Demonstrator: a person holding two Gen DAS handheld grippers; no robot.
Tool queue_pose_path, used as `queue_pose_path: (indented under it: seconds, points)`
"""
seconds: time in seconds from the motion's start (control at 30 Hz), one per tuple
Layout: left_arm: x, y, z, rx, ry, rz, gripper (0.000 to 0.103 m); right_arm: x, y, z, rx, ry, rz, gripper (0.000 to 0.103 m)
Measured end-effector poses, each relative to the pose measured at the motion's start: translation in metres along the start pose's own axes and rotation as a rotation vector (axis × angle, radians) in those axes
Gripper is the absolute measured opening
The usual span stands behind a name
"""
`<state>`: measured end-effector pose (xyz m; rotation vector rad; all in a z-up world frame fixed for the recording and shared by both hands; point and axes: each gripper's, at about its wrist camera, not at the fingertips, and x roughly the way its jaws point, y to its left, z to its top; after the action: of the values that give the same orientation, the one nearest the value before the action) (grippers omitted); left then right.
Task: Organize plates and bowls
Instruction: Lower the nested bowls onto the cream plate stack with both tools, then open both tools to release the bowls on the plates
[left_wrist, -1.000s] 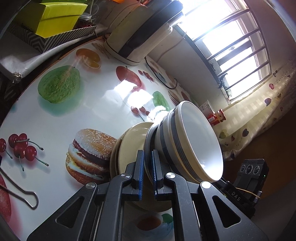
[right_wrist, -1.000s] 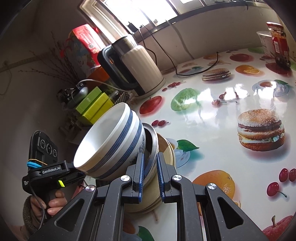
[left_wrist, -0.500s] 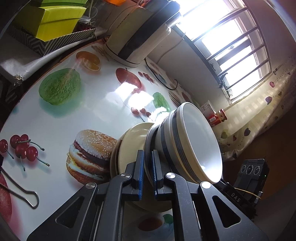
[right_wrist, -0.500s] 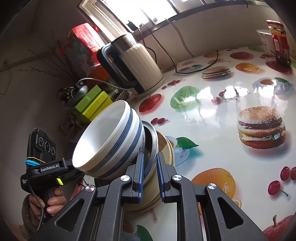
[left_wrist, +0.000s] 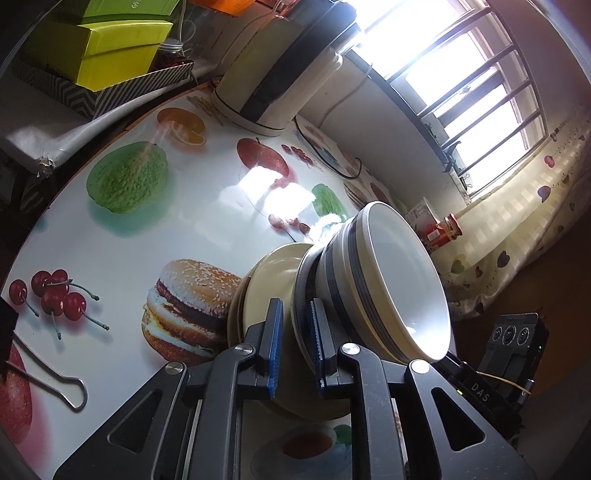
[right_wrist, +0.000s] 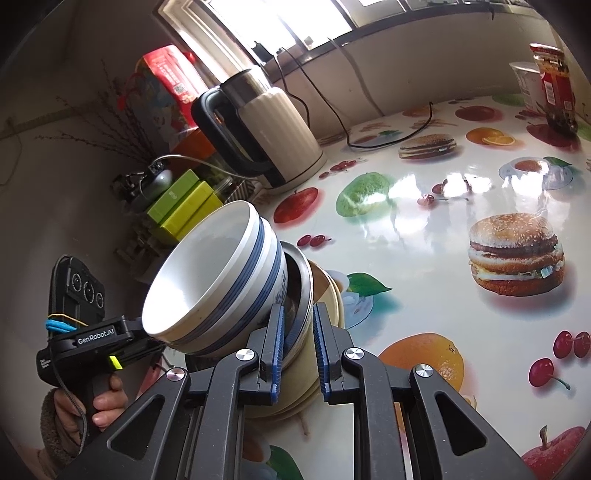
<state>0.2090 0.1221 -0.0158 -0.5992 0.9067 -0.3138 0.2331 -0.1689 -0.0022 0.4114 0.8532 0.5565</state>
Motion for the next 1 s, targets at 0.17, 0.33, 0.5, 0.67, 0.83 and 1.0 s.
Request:
queue_pose_path:
  seconds: [0.17, 0.33, 0.5, 0.67, 0.83, 1.0]
  points:
    - [-0.002, 0.001, 0.000, 0.002, -0.004, 0.022, 0.023, -0.001, 0.001, 0.000, -0.013, 0.000, -0.011, 0.018]
    - [-0.006, -0.003, -0.002, 0.028, -0.023, 0.067, 0.032, -0.002, 0.000, 0.000, -0.012, -0.001, -0.026, 0.025]
    - [-0.013, -0.013, -0.006, 0.083, -0.041, 0.113, 0.036, -0.006, 0.002, -0.002, -0.023, -0.009, -0.045, 0.033]
    - [-0.022, -0.019, -0.011, 0.109, -0.054, 0.130, 0.039, -0.013, 0.005, -0.003, -0.031, -0.022, -0.049, 0.038]
    - [-0.032, -0.022, -0.020, 0.116, -0.065, 0.159, 0.042, -0.023, 0.013, -0.007, -0.053, -0.035, -0.051, 0.044]
    - [-0.042, -0.031, -0.035, 0.157, -0.073, 0.205, 0.042, -0.034, 0.023, -0.013, -0.082, -0.049, -0.070, 0.048]
